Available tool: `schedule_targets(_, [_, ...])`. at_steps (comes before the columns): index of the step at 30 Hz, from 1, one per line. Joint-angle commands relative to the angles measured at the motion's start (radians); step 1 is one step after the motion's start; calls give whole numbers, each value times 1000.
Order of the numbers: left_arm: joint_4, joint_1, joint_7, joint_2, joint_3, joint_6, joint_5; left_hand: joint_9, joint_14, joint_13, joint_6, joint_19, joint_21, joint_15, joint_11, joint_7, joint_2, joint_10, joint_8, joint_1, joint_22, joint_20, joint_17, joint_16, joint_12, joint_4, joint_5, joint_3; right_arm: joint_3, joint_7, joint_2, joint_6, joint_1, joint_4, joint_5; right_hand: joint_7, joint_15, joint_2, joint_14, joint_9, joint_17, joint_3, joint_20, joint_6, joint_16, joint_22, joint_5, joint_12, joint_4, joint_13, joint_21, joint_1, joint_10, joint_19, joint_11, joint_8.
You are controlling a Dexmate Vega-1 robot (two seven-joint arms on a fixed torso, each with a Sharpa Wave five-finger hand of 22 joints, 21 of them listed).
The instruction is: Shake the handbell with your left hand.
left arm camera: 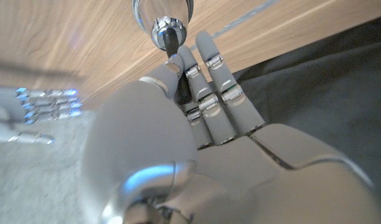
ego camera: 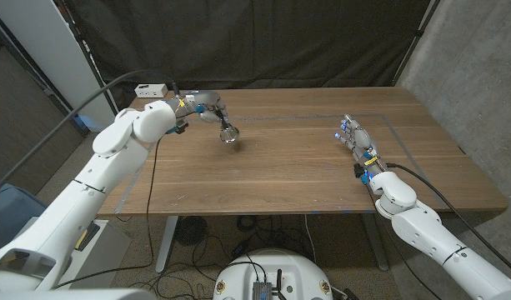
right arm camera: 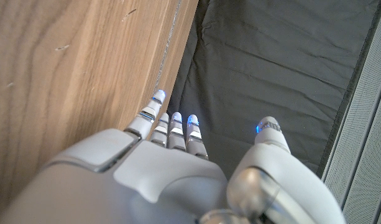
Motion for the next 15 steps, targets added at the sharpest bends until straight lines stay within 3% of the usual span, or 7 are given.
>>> schedule_targets(1, [186, -83, 88, -53, 99, -264, -981, 5, 0, 343, -2, -2, 3, 11, 4, 8, 17, 37, 6, 18, 2, 9, 3, 3, 1, -1, 6, 7, 8, -8, -3, -2, -8, -7, -4, 6, 3, 2, 6, 3, 5, 2, 2, 8, 4, 1, -1, 7, 6, 3, -3, 7, 7, 5, 3, 0])
schedule_targets(8, [199, -57, 180, -92, 78, -433, -1061, 5, -2, 347, -2, -5, 4, 11, 2, 6, 18, 36, 4, 19, 2, 10, 6, 4, 0, -1, 5, 7, 9, -8, -2, 0, -8, -4, -6, 6, 3, 2, 6, 3, 5, 2, 3, 8, 4, 1, -1, 7, 5, 3, -3, 8, 9, 5, 4, 0])
schedule_targets(13, [216, -29, 161, -155, 68, -489, -1275, 5, -4, 351, -5, -7, 4, 11, -2, 4, 19, 33, 3, 20, 2, 11, 9, 7, -2, 0, 4, 5, 8, -7, -3, -6, -3, -3, -7, 6, 3, 2, 6, 3, 5, 2, 3, 8, 4, 1, -1, 7, 5, 3, -3, 8, 9, 5, 3, 0])
schedule_targets(15, [212, -15, 187, -166, 61, -494, -1300, 4, -3, 352, -4, -6, 5, 9, -1, 4, 18, 34, 2, 20, 1, 12, 10, 7, -2, 0, 4, 5, 7, -6, -3, -6, -1, -1, -8, 6, 3, 2, 6, 3, 5, 2, 2, 8, 4, 1, -1, 7, 5, 3, -3, 8, 8, 5, 5, 0])
